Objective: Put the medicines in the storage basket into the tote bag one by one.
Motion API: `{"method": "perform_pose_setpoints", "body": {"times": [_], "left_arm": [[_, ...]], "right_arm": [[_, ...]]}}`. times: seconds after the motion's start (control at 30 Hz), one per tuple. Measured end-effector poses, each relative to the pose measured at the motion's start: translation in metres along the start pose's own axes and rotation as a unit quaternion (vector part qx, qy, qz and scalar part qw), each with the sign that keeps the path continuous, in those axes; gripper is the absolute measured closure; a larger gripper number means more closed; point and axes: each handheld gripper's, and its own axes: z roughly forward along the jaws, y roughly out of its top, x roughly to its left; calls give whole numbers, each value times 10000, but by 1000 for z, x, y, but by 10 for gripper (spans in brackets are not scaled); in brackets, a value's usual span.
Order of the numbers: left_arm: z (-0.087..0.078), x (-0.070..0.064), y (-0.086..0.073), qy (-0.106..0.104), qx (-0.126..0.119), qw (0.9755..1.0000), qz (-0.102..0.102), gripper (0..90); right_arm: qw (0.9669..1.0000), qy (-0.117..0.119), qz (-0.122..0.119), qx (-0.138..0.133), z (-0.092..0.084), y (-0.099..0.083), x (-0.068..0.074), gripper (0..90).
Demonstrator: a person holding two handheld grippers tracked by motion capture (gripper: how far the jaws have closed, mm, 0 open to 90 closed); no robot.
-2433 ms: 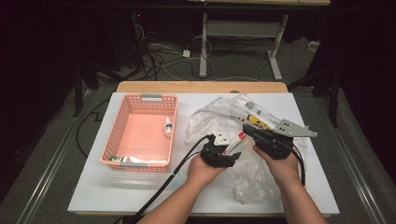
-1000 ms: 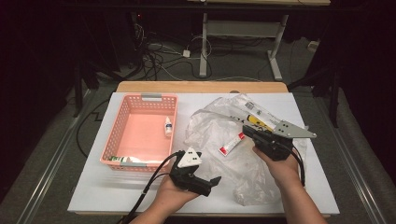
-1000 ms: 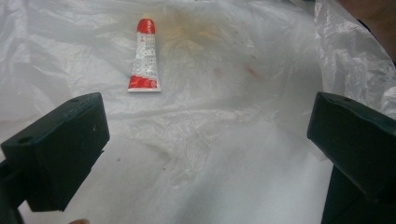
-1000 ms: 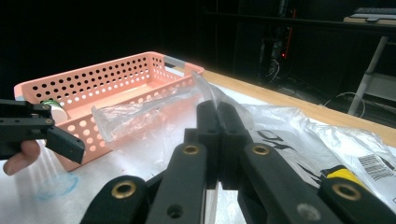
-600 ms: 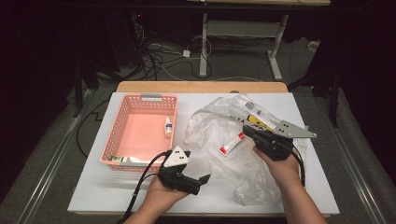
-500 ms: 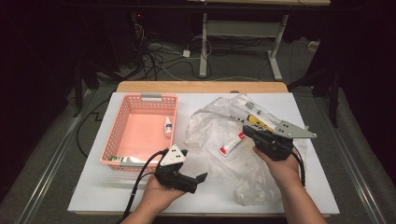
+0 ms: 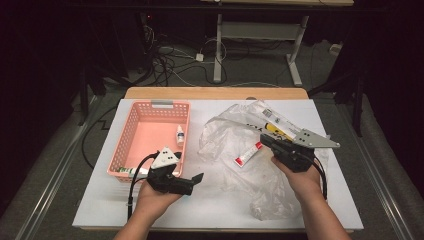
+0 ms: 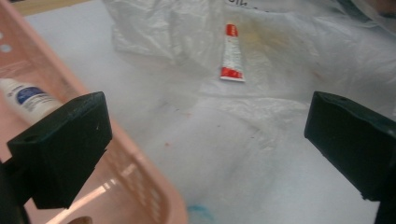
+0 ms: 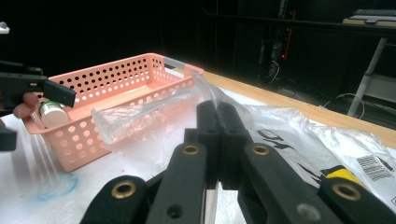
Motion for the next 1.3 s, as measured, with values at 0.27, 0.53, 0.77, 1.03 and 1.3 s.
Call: {"method": "perform_pose_setpoints", "body": {"times": [0.27,0.53,0.77,1.03,1.3], "left_arm": [[-11,22,-4,332,-8,9993,-176,34],[-25,43,-11,550,-52,9978,-372,81],[-34,58,-17,673,-107,9962,-545,135],[-50,73,-23,934,-90,9936,-631,204],[-60,83,-29,1100,-32,9914,-706,268]], "right_arm": [[10000,-6,-7,-4,0,0,-1,900],[10000,0,-5,-1,0,0,0,900],[10000,-3,-10,0,0,0,-1,900],[10000,-4,18,-8,0,-1,-1,900],[10000,-2,18,14,0,-1,-1,900]]}}
